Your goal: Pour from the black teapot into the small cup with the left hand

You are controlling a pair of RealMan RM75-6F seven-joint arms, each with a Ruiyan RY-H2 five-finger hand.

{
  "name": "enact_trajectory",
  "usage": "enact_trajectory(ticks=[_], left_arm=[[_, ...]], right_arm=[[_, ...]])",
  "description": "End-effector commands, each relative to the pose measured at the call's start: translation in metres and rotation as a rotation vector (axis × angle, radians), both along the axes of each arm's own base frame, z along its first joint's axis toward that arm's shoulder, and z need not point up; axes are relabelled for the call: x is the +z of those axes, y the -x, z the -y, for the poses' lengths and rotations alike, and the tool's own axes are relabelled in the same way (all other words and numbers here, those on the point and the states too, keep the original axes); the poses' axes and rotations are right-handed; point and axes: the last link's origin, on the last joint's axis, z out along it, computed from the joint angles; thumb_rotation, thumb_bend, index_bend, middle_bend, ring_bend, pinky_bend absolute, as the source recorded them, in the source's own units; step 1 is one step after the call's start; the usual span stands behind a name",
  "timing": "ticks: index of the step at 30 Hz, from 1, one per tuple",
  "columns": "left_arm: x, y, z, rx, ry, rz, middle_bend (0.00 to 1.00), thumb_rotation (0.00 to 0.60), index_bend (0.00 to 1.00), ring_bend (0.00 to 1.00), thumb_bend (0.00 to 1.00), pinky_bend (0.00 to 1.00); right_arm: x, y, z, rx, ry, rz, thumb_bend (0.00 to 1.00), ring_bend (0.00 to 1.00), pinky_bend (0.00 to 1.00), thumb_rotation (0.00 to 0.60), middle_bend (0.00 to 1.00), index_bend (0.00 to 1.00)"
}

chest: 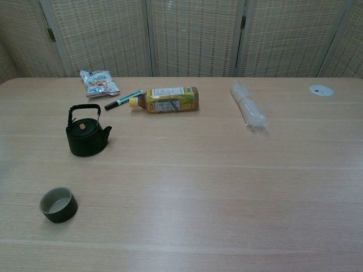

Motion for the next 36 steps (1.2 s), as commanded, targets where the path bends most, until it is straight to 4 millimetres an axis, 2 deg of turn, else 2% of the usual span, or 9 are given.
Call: enact_trajectory(ticks=[1,10,15,17,22,25,28,36], left_arm=[[-0.003,-0.013,-0.027,-0.045,0.056,0.021,0.34,0.6,0.29,0.25,0.25,0.0],[-0.023,-0.032,-0.104,-0.045,0.211,0.108,0.34,0.6,0.32,0.28,0.24,0.0],[-0.035,-0.047,-0.13,-0.026,0.267,0.188,0.34,0.6,0.33,0.26,0.22,0.0],[-0.041,-0.051,-0.141,-0.022,0.281,0.194,0.34,0.565,0.32,0.26,0.21,0.0],[-0.054,-0.059,-0.164,0.014,0.313,0.226,0.34,0.297,0.32,0.24,0.21,0.0],[-0.06,-0.061,-0.176,0.041,0.315,0.245,0.34,0.229,0.32,0.23,0.19,0.0],[-0.065,-0.059,-0.187,0.079,0.326,0.242,0.34,0.205,0.32,0.23,0.19,0.0],[-0.077,-0.052,-0.207,0.164,0.317,0.241,0.32,0.207,0.3,0.21,0.19,0.0]], right_arm=[[0.001,0.0,-0.001,0.002,0.003,-0.002,0.35,0.21,0.0,0.6,0.19,0.19],[0.005,0.001,-0.007,0.001,0.017,-0.008,0.35,0.21,0.0,0.6,0.19,0.19],[0.007,0.003,-0.011,-0.012,0.025,-0.008,0.35,0.21,0.0,0.6,0.19,0.19],[0.009,0.003,-0.013,-0.012,0.034,-0.009,0.35,0.21,0.0,0.6,0.19,0.19],[0.012,0.001,-0.016,-0.005,0.043,-0.012,0.35,0.21,0.0,0.6,0.2,0.19],[0.012,0.001,-0.017,-0.007,0.04,-0.015,0.35,0.21,0.0,0.6,0.2,0.19],[0.012,0.001,-0.017,-0.01,0.045,-0.014,0.35,0.21,0.0,0.6,0.21,0.2],[0.012,0.003,-0.016,-0.021,0.044,-0.019,0.35,0.22,0.0,0.6,0.23,0.21]])
